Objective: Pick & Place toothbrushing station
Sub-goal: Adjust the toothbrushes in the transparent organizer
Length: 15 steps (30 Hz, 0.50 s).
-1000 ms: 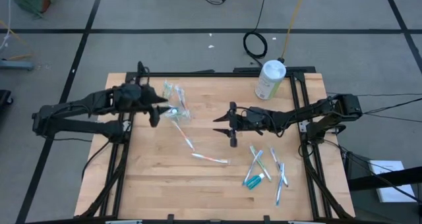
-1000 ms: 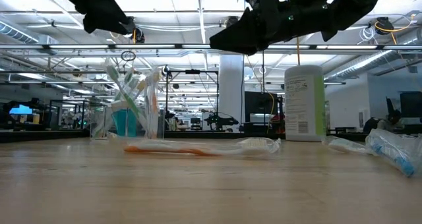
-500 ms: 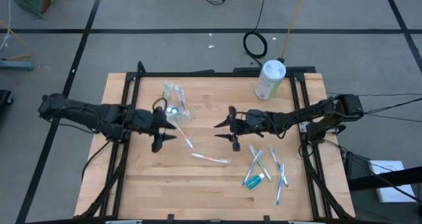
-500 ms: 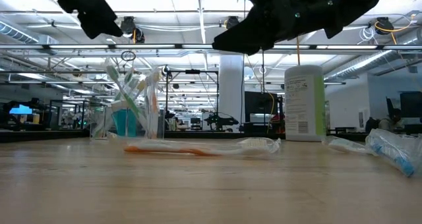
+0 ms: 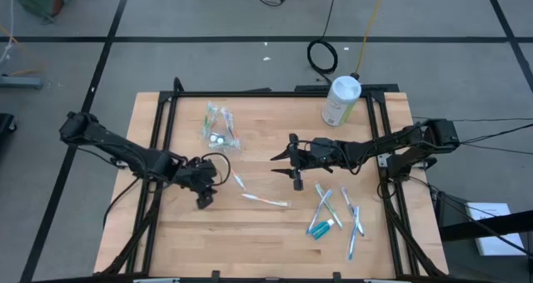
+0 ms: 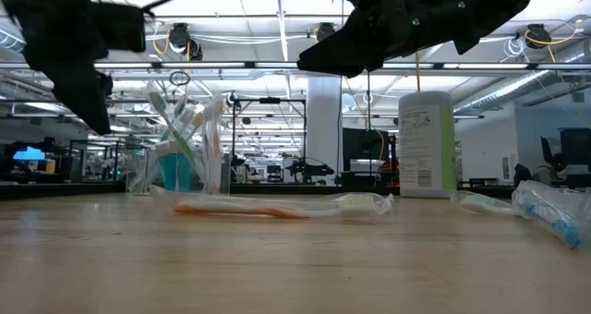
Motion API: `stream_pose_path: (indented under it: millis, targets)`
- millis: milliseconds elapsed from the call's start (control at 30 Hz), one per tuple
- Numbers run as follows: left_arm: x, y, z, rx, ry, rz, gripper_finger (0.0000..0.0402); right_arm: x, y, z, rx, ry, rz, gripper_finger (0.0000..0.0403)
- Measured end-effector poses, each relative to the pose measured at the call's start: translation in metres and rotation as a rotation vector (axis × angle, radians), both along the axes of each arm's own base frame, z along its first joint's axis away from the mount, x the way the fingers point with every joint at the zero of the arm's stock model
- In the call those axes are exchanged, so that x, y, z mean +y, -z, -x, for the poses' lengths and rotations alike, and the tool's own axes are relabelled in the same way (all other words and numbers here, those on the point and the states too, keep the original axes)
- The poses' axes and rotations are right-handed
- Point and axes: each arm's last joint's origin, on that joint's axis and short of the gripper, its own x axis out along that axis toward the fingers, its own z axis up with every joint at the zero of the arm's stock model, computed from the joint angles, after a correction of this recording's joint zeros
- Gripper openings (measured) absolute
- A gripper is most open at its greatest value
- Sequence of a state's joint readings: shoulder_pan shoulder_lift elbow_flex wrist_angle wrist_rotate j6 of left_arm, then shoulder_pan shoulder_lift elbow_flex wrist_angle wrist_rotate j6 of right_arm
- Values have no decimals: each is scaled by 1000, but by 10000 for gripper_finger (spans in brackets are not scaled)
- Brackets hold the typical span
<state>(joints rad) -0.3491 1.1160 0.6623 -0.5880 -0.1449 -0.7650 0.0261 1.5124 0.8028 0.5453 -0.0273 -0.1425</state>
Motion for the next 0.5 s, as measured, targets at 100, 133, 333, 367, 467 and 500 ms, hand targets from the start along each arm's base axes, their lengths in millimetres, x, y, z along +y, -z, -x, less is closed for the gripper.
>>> stream_pose_path:
  millis: [100,133,333,367,467,500]
  targets:
    - [5,9,-7,-7,-209,-43,200,0,0,0,-3,0,0,155]
    - [8,10,-10,-27,-284,-67,200,0,0,0,-4,0,0,155]
    - [27,21,-20,-72,-633,-123,200,0,0,0,-4,0,0,155]
    - [29,24,-21,-61,-661,-114,200,0,0,0,-4,0,0,155]
    - [31,33,-29,-62,-722,-94,200,0,0,0,-4,0,0,155]
    - [32,35,-32,-70,-730,-96,200,0,0,0,-4,0,0,155]
